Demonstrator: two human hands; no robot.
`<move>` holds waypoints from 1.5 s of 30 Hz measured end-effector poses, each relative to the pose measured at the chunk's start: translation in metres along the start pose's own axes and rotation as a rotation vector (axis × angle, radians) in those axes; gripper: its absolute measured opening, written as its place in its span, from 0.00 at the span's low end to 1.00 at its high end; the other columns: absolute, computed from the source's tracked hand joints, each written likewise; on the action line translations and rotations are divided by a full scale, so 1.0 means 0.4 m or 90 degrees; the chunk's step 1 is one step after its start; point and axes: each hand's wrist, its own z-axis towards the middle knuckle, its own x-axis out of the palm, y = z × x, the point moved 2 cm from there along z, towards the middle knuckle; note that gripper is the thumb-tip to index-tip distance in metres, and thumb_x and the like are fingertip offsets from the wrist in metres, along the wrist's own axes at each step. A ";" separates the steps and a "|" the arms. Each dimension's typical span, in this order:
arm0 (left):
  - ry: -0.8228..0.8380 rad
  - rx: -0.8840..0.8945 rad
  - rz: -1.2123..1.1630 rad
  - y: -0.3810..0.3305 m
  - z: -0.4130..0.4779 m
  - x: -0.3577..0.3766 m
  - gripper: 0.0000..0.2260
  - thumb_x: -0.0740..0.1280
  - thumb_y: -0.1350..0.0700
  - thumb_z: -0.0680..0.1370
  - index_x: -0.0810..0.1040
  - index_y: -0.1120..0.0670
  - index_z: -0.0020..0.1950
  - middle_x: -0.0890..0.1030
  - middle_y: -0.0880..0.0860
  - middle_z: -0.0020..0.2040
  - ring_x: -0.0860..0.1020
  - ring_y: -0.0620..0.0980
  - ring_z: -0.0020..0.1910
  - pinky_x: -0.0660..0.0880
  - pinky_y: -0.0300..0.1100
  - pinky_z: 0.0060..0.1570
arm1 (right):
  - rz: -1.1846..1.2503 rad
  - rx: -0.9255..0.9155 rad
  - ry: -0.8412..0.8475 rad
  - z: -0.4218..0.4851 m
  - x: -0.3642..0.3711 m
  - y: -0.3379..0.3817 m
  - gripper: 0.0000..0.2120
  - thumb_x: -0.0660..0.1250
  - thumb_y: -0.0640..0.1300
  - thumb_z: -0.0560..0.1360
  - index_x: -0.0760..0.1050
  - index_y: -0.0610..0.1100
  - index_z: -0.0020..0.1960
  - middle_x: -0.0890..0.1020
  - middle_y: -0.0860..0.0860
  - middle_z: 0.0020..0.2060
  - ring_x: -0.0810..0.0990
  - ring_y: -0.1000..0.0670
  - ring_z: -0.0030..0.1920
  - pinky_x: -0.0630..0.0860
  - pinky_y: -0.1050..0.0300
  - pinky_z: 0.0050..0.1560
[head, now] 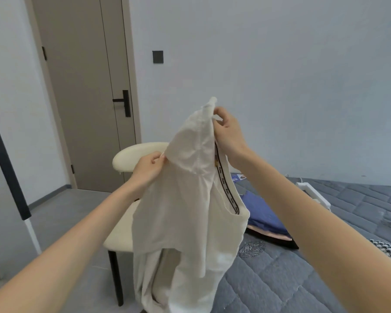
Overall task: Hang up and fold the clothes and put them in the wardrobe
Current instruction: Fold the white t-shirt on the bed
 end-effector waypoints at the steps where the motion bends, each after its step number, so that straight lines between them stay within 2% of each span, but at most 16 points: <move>1: 0.025 -0.007 -0.059 -0.024 -0.007 0.005 0.10 0.57 0.54 0.82 0.77 0.52 0.50 0.77 0.51 0.39 0.75 0.50 0.38 0.72 0.37 0.36 | -0.025 -0.011 -0.002 0.005 0.011 0.013 0.05 0.60 0.43 0.80 0.74 0.46 0.50 0.83 0.47 0.37 0.79 0.50 0.34 0.75 0.57 0.36; 5: 0.083 0.036 -0.281 -0.125 -0.034 -0.004 0.14 0.53 0.33 0.78 0.70 0.33 0.60 0.79 0.46 0.51 0.82 0.43 0.46 0.79 0.38 0.41 | -0.070 -0.029 -0.001 0.023 0.043 0.034 0.08 0.62 0.47 0.80 0.75 0.43 0.49 0.83 0.41 0.39 0.76 0.47 0.36 0.76 0.49 0.42; 7: 0.093 0.092 -0.282 -0.165 -0.047 -0.015 0.22 0.58 0.27 0.71 0.64 0.30 0.62 0.78 0.43 0.57 0.81 0.38 0.51 0.78 0.33 0.42 | -0.077 -0.034 0.007 0.027 0.053 0.034 0.09 0.64 0.49 0.79 0.77 0.44 0.47 0.84 0.44 0.38 0.79 0.48 0.35 0.77 0.52 0.41; 9: 0.063 0.108 -0.238 -0.199 -0.054 -0.009 0.32 0.68 0.30 0.67 0.58 0.34 0.65 0.77 0.44 0.57 0.78 0.31 0.50 0.74 0.27 0.39 | -0.087 -0.033 0.020 0.032 0.063 0.031 0.08 0.66 0.50 0.78 0.78 0.46 0.43 0.85 0.46 0.36 0.82 0.49 0.35 0.78 0.52 0.39; 11: 0.011 0.119 -0.185 -0.215 -0.053 0.003 0.34 0.73 0.37 0.67 0.55 0.40 0.64 0.75 0.43 0.54 0.77 0.28 0.45 0.72 0.26 0.37 | -0.093 -0.023 0.031 0.038 0.067 0.028 0.07 0.68 0.48 0.76 0.79 0.49 0.39 0.85 0.47 0.35 0.82 0.52 0.34 0.78 0.57 0.36; 14: -0.060 0.126 -0.118 -0.206 -0.050 0.002 0.29 0.74 0.43 0.70 0.58 0.47 0.60 0.72 0.45 0.57 0.76 0.38 0.53 0.72 0.34 0.48 | -0.090 -0.019 0.039 0.046 0.056 0.028 0.08 0.70 0.46 0.75 0.79 0.49 0.36 0.84 0.50 0.31 0.80 0.55 0.30 0.73 0.63 0.30; 18: -0.103 0.151 -0.045 -0.185 -0.041 -0.013 0.13 0.70 0.50 0.75 0.67 0.50 0.54 0.70 0.50 0.60 0.73 0.44 0.56 0.69 0.37 0.51 | -0.082 -0.010 0.086 0.052 0.045 0.016 0.07 0.71 0.46 0.75 0.79 0.47 0.38 0.84 0.46 0.35 0.82 0.50 0.34 0.78 0.50 0.35; 20: -0.142 0.153 -0.011 -0.179 -0.035 -0.026 0.07 0.67 0.52 0.77 0.71 0.51 0.52 0.69 0.51 0.57 0.72 0.44 0.55 0.68 0.37 0.53 | -0.083 -0.013 0.088 0.053 0.045 0.006 0.07 0.72 0.46 0.74 0.80 0.47 0.39 0.84 0.47 0.35 0.82 0.51 0.34 0.78 0.52 0.34; 24: -0.121 0.163 -0.006 -0.180 -0.012 -0.056 0.10 0.61 0.50 0.81 0.75 0.56 0.49 0.72 0.47 0.43 0.70 0.41 0.39 0.66 0.33 0.39 | -0.027 0.026 0.125 0.045 0.046 -0.031 0.05 0.71 0.46 0.75 0.81 0.48 0.41 0.84 0.52 0.34 0.81 0.56 0.31 0.76 0.61 0.29; 26: -0.102 0.165 -0.004 -0.182 -0.002 -0.064 0.12 0.59 0.51 0.82 0.72 0.56 0.43 0.70 0.47 0.36 0.67 0.42 0.34 0.63 0.33 0.34 | 0.002 0.061 0.157 0.035 0.052 -0.063 0.04 0.70 0.48 0.76 0.81 0.49 0.44 0.85 0.53 0.36 0.81 0.56 0.34 0.78 0.61 0.34; 28: -0.103 0.165 0.003 -0.178 0.007 -0.070 0.13 0.57 0.51 0.83 0.69 0.55 0.40 0.67 0.47 0.34 0.65 0.43 0.33 0.62 0.34 0.32 | -0.019 0.083 0.189 0.017 0.052 -0.104 0.06 0.69 0.52 0.76 0.80 0.51 0.50 0.85 0.56 0.41 0.82 0.57 0.41 0.80 0.59 0.46; 31: -0.110 0.142 -0.015 -0.166 0.018 -0.078 0.13 0.57 0.50 0.83 0.69 0.54 0.41 0.67 0.46 0.34 0.65 0.43 0.33 0.62 0.37 0.34 | -0.111 0.143 0.310 -0.048 0.028 -0.194 0.18 0.68 0.58 0.74 0.73 0.53 0.61 0.83 0.61 0.50 0.81 0.63 0.49 0.76 0.66 0.50; 35: -0.087 0.125 -0.058 -0.158 0.024 -0.080 0.12 0.57 0.48 0.83 0.70 0.49 0.41 0.68 0.43 0.35 0.67 0.39 0.33 0.64 0.33 0.34 | -0.205 0.278 0.450 -0.161 -0.008 -0.347 0.31 0.78 0.52 0.68 0.67 0.56 0.65 0.76 0.58 0.61 0.76 0.59 0.60 0.74 0.60 0.61; 40: -0.042 0.163 -0.106 -0.162 0.012 -0.079 0.14 0.55 0.48 0.83 0.70 0.46 0.38 0.68 0.37 0.28 0.67 0.34 0.30 0.64 0.24 0.32 | -0.155 0.346 0.380 -0.206 0.008 -0.454 0.42 0.78 0.43 0.68 0.58 0.53 0.73 0.68 0.53 0.67 0.68 0.51 0.68 0.68 0.51 0.69; 42: -0.022 0.180 -0.110 -0.167 0.006 -0.087 0.15 0.55 0.47 0.83 0.69 0.46 0.37 0.67 0.38 0.29 0.66 0.35 0.30 0.63 0.25 0.33 | -0.071 0.385 0.413 -0.210 0.029 -0.472 0.35 0.76 0.41 0.71 0.62 0.50 0.72 0.75 0.52 0.64 0.75 0.51 0.64 0.74 0.55 0.63; 45: -0.008 0.194 -0.110 -0.166 0.003 -0.108 0.14 0.55 0.48 0.83 0.71 0.46 0.38 0.69 0.39 0.31 0.67 0.35 0.32 0.65 0.26 0.35 | -0.059 0.386 0.475 -0.211 0.066 -0.465 0.17 0.73 0.44 0.73 0.76 0.51 0.60 0.84 0.58 0.52 0.82 0.58 0.53 0.77 0.66 0.49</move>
